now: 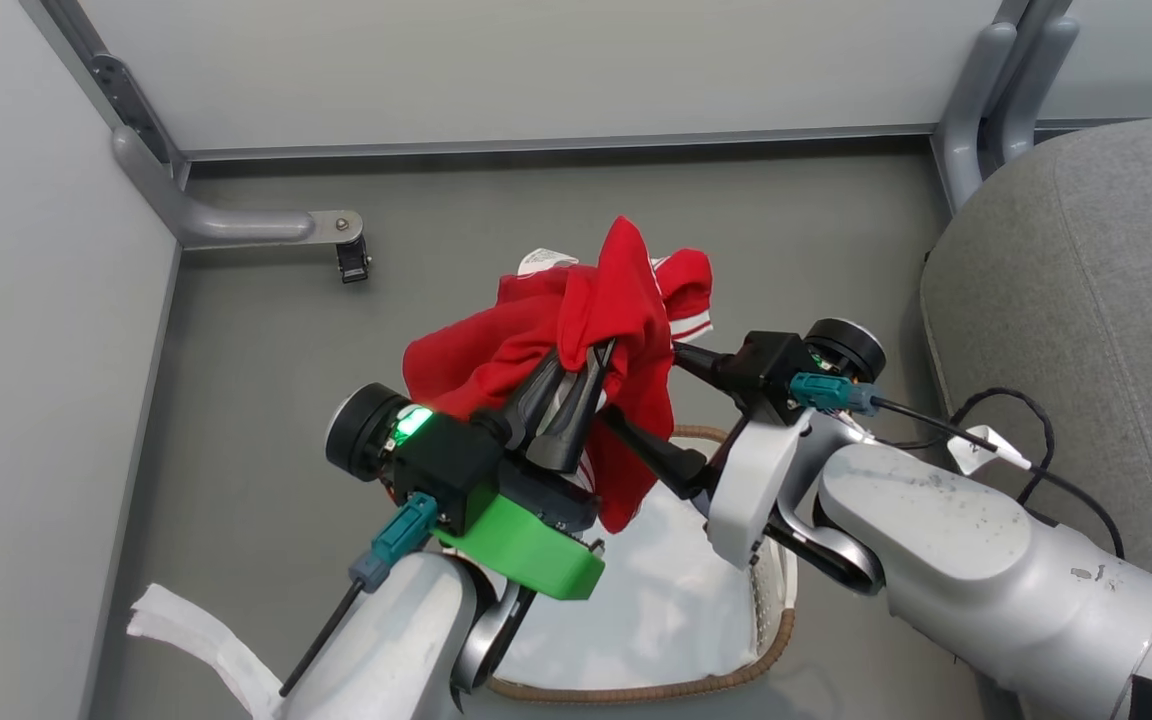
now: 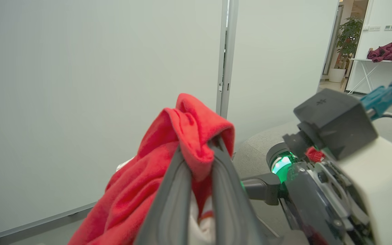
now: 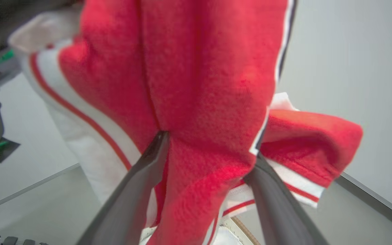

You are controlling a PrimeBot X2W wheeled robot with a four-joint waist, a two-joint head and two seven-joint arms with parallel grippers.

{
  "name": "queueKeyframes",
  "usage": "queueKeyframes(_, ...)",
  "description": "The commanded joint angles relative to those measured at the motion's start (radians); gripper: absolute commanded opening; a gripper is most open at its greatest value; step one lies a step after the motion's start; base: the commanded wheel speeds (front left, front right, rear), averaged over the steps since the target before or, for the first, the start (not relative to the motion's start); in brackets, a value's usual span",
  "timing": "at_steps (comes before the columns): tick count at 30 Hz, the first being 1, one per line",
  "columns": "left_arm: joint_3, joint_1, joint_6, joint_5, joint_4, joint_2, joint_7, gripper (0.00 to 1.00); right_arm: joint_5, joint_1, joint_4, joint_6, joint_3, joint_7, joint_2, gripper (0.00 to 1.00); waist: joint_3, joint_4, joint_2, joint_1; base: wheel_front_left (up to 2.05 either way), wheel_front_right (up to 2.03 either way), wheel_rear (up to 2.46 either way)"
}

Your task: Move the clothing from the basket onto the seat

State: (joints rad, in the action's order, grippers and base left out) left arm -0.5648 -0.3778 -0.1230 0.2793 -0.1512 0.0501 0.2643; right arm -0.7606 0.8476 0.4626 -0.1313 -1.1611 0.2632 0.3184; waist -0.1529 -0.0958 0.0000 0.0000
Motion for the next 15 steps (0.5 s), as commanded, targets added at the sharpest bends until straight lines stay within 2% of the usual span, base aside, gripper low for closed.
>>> queueKeyframes(1, -0.002, -0.010, -0.003, 0.002, 0.004, 0.001, 0.000, 0.00, -0.007, -0.017, -0.002, 0.001, -0.002, 0.002, -0.008, 0.47, -0.002, -0.002, 0.0000, 0.0000, 0.00, 0.00, 0.00)
queueKeyframes(2, -0.002, -0.009, -0.003, 0.003, 0.004, 0.001, 0.000, 0.00, -0.007, -0.022, -0.004, 0.001, -0.005, 0.002, -0.010, 0.04, -0.003, -0.003, 0.0000, 0.0000, 0.00, 0.00, 0.00)
queueKeyframes(3, -0.002, -0.008, -0.004, 0.004, 0.003, 0.001, 0.000, 0.00, -0.009, -0.026, -0.009, 0.001, 0.002, 0.002, -0.011, 0.00, -0.004, -0.003, 0.0000, 0.0000, 0.00, 0.00, 0.00)
queueKeyframes(11, 0.018, 0.004, 0.001, -0.014, -0.025, 0.002, 0.000, 0.00, 0.052, -0.094, -0.039, 0.001, 0.146, 0.002, -0.017, 0.00, -0.014, 0.017, 0.0000, 0.0000, 0.00, 0.00, 0.00)
queueKeyframes(12, 0.023, 0.009, 0.004, -0.017, -0.029, 0.001, 0.000, 0.29, 0.065, -0.108, -0.045, 0.001, 0.170, 0.002, -0.020, 0.00, -0.014, 0.024, 0.0000, 0.0000, 0.00, 0.00, 0.00)
queueKeyframes(13, 0.028, 0.012, 0.006, -0.021, -0.032, 0.001, 0.000, 0.41, 0.078, -0.120, -0.050, 0.001, 0.192, 0.002, -0.023, 0.00, -0.015, 0.032, 0.0000, 0.0000, 0.00, 0.00, 0.00)
queueKeyframes(15, 0.035, 0.021, 0.006, -0.026, -0.040, 0.001, 0.000, 0.82, 0.108, -0.147, -0.063, 0.001, 0.248, 0.002, -0.031, 0.00, -0.018, 0.050, 0.0000, 0.0000, 0.00, 0.00, 0.00)
